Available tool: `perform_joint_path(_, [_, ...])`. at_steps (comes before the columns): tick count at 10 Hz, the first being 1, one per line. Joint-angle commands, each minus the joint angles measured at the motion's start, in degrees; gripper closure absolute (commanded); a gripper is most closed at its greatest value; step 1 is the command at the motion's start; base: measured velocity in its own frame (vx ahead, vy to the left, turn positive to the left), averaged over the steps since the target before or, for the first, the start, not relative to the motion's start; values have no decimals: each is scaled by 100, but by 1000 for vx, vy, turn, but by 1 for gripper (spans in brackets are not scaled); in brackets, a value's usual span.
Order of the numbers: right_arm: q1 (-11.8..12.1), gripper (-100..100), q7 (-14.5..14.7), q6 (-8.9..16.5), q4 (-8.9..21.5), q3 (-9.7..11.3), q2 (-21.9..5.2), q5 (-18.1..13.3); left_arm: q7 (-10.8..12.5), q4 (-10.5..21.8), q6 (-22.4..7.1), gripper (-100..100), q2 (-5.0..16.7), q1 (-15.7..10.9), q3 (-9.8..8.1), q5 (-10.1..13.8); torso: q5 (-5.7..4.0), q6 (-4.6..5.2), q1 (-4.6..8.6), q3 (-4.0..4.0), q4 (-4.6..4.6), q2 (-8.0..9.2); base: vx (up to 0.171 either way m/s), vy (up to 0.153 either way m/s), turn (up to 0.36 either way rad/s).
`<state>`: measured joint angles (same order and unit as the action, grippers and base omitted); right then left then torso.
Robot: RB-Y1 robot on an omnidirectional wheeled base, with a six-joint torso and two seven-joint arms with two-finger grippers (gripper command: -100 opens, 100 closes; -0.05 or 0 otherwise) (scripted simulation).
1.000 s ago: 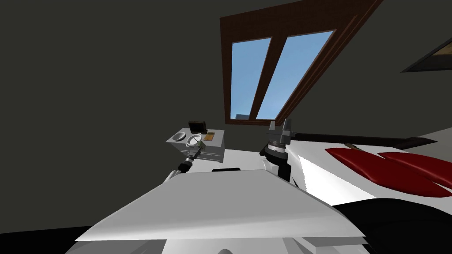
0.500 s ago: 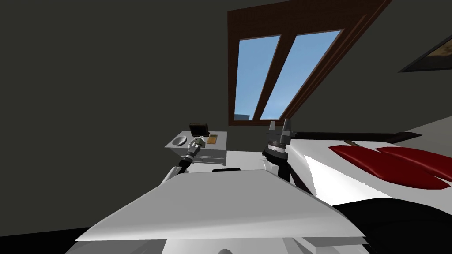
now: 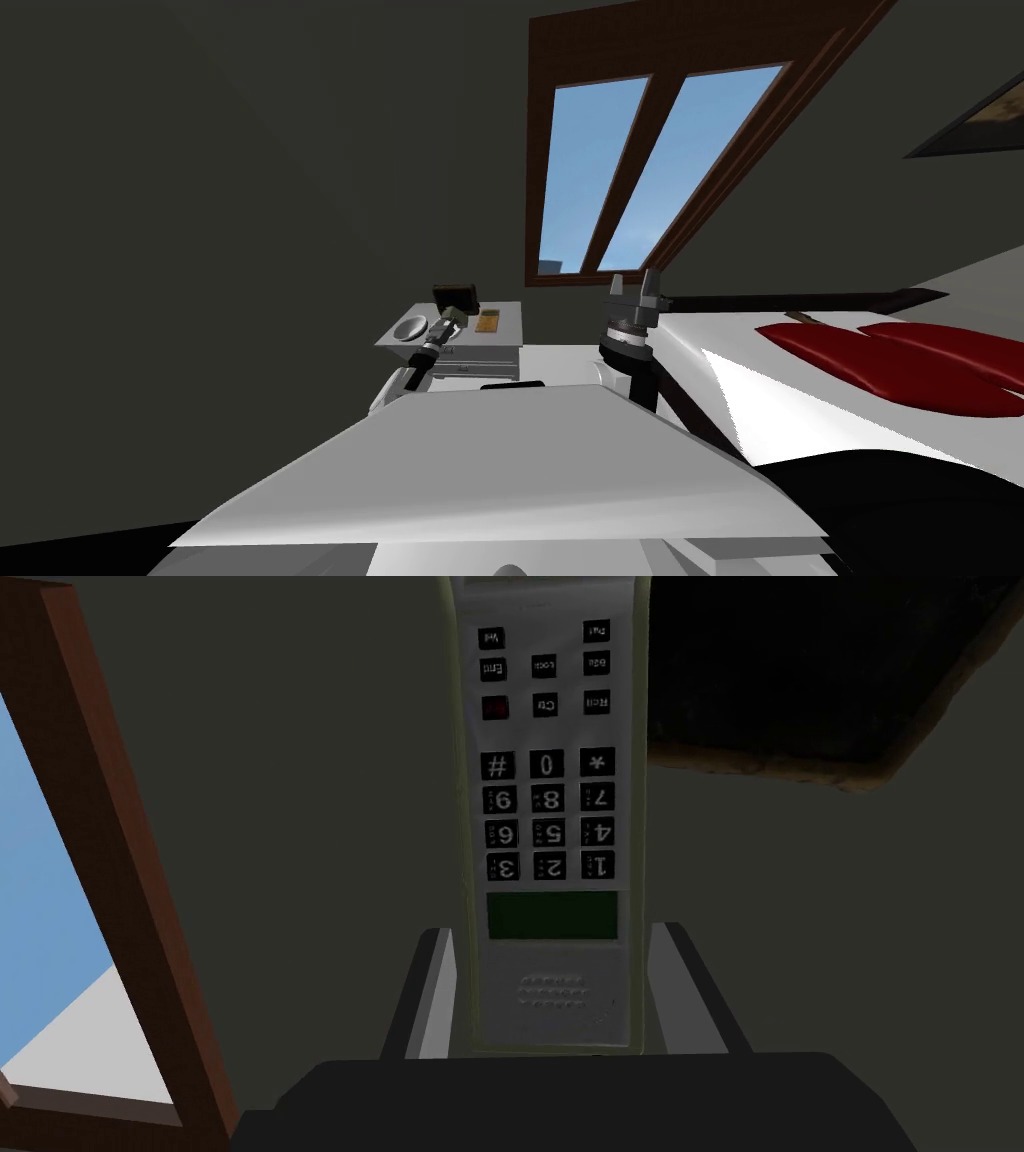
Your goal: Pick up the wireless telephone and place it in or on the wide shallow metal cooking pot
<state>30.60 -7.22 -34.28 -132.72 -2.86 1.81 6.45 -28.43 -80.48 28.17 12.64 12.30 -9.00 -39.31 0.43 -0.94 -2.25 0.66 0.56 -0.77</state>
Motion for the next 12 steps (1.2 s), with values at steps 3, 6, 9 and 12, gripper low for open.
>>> perform_joint_path(3, [-1, 0, 0, 0, 0, 1, 1, 0, 27, -21, -9, -100, -4, -4, 8, 4, -5, -4, 22, 2, 4, 2, 12, 20, -5])
perform_joint_path(6, [-1, 0, 0, 0, 0, 1, 1, 0, 27, -22, -9, -100, -4, -4, 8, 4, -7, -4, 28, 0, 3, 5, 0, 0, 0])
perform_joint_path(9, [-2, 0, 0, 0, 0, 2, 2, 0, 392, -302, -402, -100, 375, -87, 53, -6, -10, -1, 42, -6, 0, 17, -43, -39, -78])
perform_joint_path(12, [-2, 0, 0, 0, 0, 2, 2, 0, 758, -582, -794, -100, 755, -169, 97, -17, -11, -3, 48, -23, -6, 44, -92, -57, -67])
